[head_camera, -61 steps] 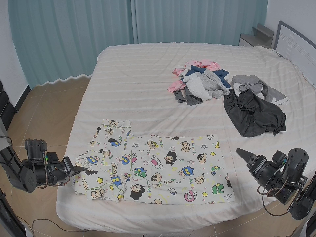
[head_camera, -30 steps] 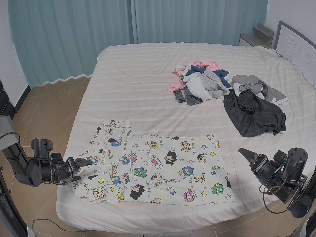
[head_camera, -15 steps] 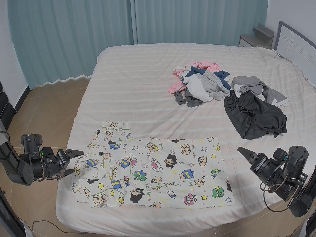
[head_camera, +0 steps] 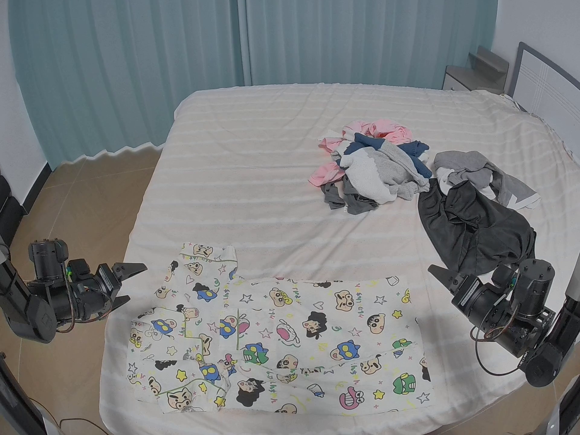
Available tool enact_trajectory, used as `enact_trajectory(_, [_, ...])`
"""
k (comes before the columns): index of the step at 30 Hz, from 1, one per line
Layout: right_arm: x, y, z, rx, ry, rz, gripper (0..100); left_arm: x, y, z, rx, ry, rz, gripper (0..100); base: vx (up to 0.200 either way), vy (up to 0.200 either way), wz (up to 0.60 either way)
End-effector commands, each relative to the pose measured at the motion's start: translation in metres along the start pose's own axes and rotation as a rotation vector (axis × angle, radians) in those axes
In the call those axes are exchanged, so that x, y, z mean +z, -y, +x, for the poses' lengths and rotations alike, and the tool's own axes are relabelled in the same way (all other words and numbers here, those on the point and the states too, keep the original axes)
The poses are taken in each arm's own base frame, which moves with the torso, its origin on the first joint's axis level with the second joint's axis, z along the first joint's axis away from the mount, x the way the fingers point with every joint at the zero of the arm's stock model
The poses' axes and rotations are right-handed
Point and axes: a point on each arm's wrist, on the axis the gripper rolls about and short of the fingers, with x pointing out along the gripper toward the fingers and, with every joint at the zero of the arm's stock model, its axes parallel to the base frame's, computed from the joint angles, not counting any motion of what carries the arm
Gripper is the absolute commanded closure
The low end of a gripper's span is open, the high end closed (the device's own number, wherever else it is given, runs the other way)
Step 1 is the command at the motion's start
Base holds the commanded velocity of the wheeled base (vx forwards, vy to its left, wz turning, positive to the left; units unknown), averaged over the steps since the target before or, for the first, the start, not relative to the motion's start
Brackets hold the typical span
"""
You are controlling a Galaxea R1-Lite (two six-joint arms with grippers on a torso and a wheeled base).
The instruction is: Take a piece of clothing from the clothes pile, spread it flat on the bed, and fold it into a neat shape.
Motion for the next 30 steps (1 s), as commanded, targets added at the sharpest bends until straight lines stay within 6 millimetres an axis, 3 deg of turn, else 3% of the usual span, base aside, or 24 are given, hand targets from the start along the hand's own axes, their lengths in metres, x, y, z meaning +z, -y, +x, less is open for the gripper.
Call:
enact_trajectory(1, [-0.004, 0.008, 0.014, -0.011, -0.034, 0.000, 0, 0.003, 0.006, 0.002, -0.020, 0.019, 0.044, 0, 0.000, 0.000, 0.00])
enact_trajectory(7, [-0.005, 0.011, 0.028, 0.004, -0.057, -0.025, 0, 0.030, 0.014, 0.026, -0.036, 0.033, 0.181, 0, 0.000, 0.000, 0.00])
enact_trajectory(8, [-0.007, 0.012, 0.035, 0.002, -0.059, -0.036, 0, 0.040, 0.014, 0.042, -0.012, -0.002, 0.235, 0, 0.000, 0.000, 0.00])
enact_trajectory(11, [-0.008, 0.013, 0.039, -0.002, -0.064, -0.054, 0, 0.051, 0.012, 0.060, 0.036, -0.022, 0.280, 0, 0.000, 0.000, 0.00])
enact_trajectory(12, [-0.008, 0.013, 0.042, -0.005, -0.067, -0.065, 0, 0.059, 0.016, 0.084, 0.097, -0.032, 0.306, 0, 0.000, 0.000, 0.00])
enact_trajectory(15, [-0.007, 0.013, 0.044, -0.015, -0.076, -0.064, 0, 0.069, 0.022, 0.116, 0.139, -0.054, 0.326, 0, 0.000, 0.000, 0.00])
enact_trajectory(18, [-0.008, 0.013, 0.044, -0.019, -0.081, -0.064, 0, 0.077, 0.024, 0.138, 0.141, -0.074, 0.371, 0, 0.000, 0.000, 0.00])
enact_trajectory(22, [-0.009, 0.014, 0.042, -0.022, -0.088, -0.068, 0, 0.074, 0.009, 0.163, 0.165, -0.118, 0.442, 0, 0.000, 0.000, 0.00])
enact_trajectory(30, [-0.007, 0.019, 0.041, -0.045, -0.084, -0.064, 0, 0.067, -0.015, 0.190, 0.191, -0.151, 0.499, 0, 0.000, 0.000, 0.00])
